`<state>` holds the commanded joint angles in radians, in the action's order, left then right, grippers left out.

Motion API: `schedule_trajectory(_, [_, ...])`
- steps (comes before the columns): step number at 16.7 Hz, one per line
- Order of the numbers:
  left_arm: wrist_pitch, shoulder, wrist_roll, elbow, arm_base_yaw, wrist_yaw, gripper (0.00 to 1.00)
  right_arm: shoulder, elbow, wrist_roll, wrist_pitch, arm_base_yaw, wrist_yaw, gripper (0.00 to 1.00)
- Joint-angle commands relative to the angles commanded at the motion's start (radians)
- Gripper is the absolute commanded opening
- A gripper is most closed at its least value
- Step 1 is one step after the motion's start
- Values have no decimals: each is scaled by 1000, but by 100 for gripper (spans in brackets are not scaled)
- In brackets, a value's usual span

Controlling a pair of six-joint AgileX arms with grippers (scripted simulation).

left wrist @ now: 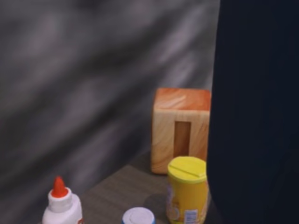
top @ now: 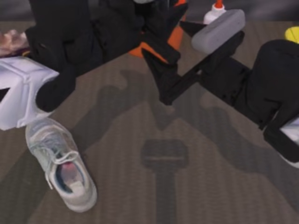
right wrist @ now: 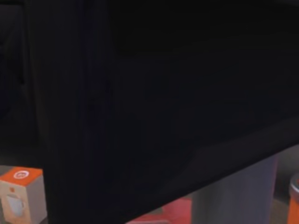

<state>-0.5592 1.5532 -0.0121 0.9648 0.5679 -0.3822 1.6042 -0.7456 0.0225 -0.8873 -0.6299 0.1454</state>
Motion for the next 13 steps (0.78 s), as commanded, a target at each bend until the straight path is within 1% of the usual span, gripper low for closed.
schedule_trajectory(3, [0, -1, -1, -1, -2, -2, 0, -4, 3, 0, 1, -1, 1, 100])
schedule_trajectory(4, [1, -6, 0, -6, -10, -11, 0, -18, 17, 0, 3, 1, 3, 100])
schedule_trajectory(6, [5, -24, 1, -24, -44, -38, 0, -77, 70, -1, 10, 11, 11, 100])
schedule_trajectory(11, [11, -81, -6, -75, -150, -129, 0, -263, 234, 1, 27, 30, 43, 100])
schedule_trajectory(13, [12, -89, -6, -82, -163, -141, 0, -279, 250, 1, 27, 31, 48, 100])
